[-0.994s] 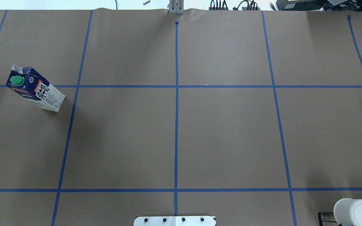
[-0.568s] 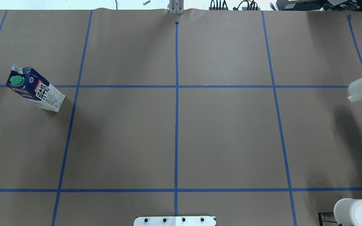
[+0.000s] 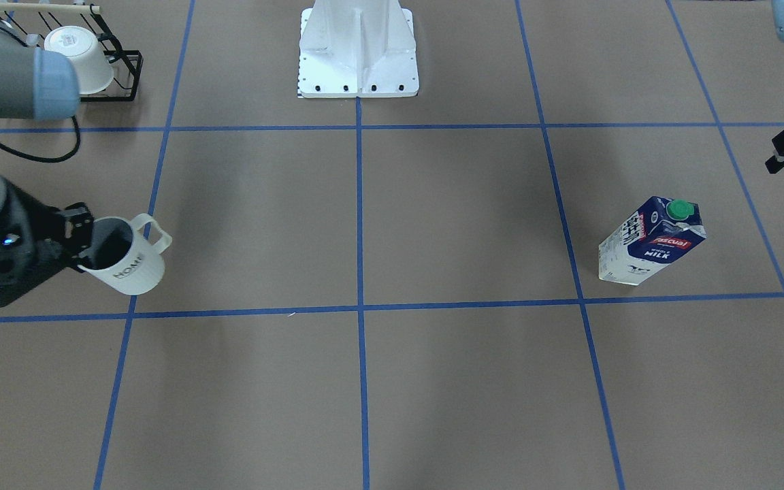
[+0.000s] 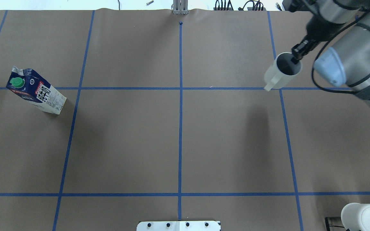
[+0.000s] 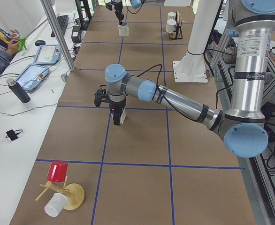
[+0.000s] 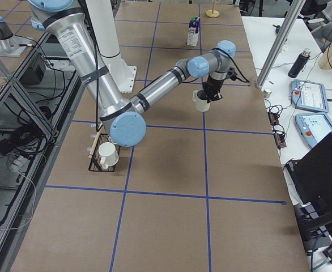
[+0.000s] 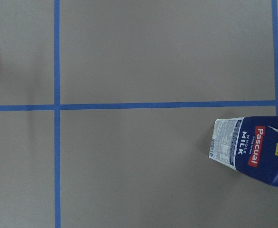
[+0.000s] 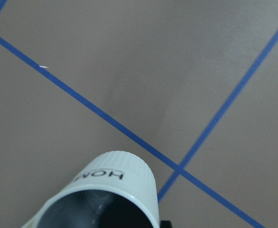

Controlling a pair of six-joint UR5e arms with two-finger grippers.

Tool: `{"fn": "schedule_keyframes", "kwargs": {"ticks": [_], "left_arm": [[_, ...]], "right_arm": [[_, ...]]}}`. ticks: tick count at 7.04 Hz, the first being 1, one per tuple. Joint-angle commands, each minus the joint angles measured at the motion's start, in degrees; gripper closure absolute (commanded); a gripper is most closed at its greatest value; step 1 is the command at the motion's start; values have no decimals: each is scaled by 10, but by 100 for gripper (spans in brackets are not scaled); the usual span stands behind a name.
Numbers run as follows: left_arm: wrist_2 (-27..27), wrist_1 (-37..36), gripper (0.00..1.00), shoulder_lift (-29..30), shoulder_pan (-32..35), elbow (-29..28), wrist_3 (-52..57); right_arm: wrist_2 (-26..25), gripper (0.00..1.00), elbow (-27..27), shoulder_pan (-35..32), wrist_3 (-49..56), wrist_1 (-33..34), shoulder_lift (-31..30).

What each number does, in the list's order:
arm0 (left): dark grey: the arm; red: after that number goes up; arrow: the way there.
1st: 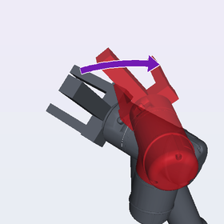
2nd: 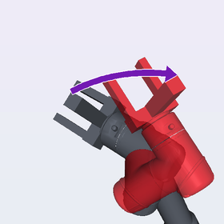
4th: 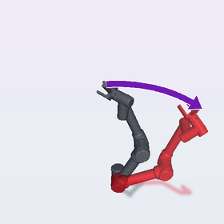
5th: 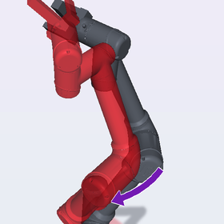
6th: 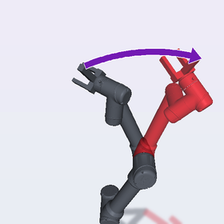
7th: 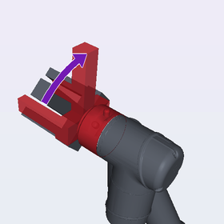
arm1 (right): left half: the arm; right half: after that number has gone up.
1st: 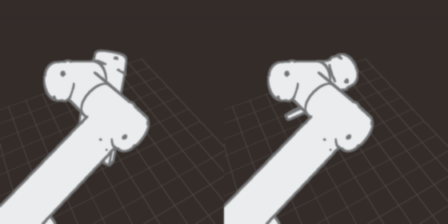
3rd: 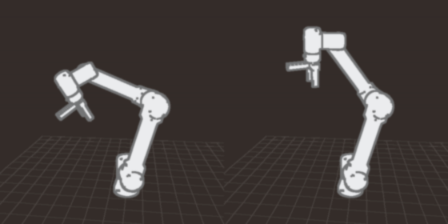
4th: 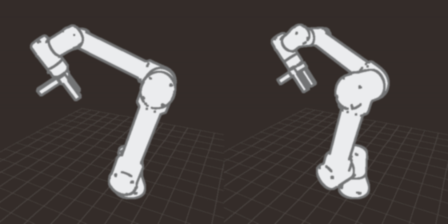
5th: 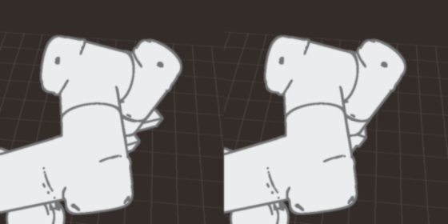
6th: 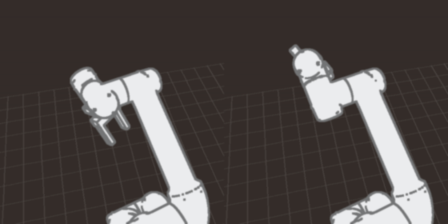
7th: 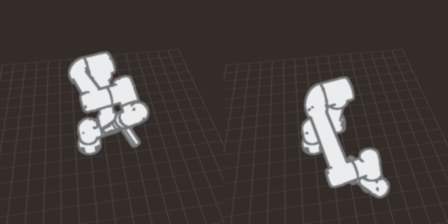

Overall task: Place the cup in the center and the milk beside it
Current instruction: 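Carry the white mug with the right gripper toward the table center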

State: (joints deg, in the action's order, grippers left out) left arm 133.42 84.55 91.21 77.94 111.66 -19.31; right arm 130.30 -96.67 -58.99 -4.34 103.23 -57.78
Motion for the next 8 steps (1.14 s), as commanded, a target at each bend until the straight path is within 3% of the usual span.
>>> {"fn": "schedule_keyframes", "kwargs": {"ticks": [1,2,5,8], "left_arm": [[0,0,2,-1,0,0,1],[0,0,2,-1,-1,0,1],[0,1,2,-2,0,3,1],[0,1,2,-2,0,2,1]], "right_arm": [[-37,100,73,89,-107,-46,81],[-37,100,164,100,-120,-77,145],[-34,100,208,119,-190,-104,199],[-52,100,285,143,-190,-138,247]]}}
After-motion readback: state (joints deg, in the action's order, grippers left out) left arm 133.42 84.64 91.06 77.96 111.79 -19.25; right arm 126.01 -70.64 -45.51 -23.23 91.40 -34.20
